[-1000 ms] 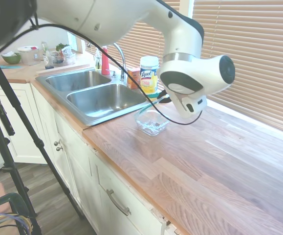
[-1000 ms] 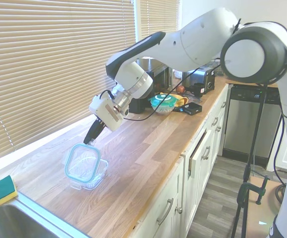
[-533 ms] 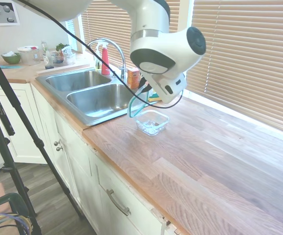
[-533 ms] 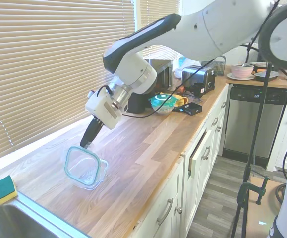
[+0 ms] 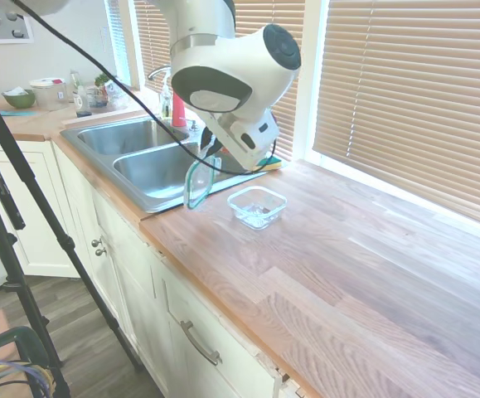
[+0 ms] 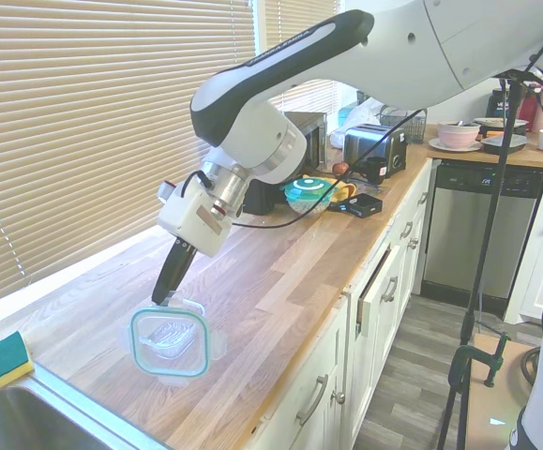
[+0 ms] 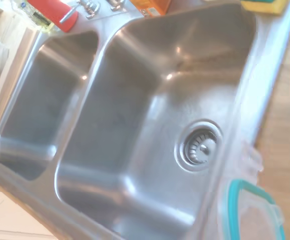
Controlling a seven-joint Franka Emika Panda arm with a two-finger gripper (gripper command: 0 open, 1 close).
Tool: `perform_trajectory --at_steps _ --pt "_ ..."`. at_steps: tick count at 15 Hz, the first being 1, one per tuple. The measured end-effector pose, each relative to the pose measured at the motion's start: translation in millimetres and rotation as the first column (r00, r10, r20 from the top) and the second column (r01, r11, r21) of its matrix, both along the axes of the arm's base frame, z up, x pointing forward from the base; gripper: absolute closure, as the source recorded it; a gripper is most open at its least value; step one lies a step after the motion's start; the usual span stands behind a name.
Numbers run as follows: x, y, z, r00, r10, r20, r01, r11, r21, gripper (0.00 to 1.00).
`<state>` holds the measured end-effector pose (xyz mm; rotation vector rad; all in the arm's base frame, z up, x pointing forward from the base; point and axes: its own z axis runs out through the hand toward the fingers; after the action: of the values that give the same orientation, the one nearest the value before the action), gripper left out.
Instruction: Uncover the lid of the food container
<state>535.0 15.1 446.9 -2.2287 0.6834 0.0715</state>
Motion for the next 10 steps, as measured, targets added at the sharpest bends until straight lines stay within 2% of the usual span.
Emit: perform_trajectory --at_steps 3,6,8,10 --pt "-20 -70 6 0.997 -0.077 -0.016 0.076 0.997 -0.024 1.00" --pt "-35 -144 15 0.984 -0.178 -0.012 0.177 0.982 -0.072 1.00" --pt "-39 -178 26 0.972 -0.234 -0.004 0.232 0.966 -0.118 1.00" --pt "-31 -193 31 0.956 -0.294 0.003 0.288 0.934 -0.214 1.00"
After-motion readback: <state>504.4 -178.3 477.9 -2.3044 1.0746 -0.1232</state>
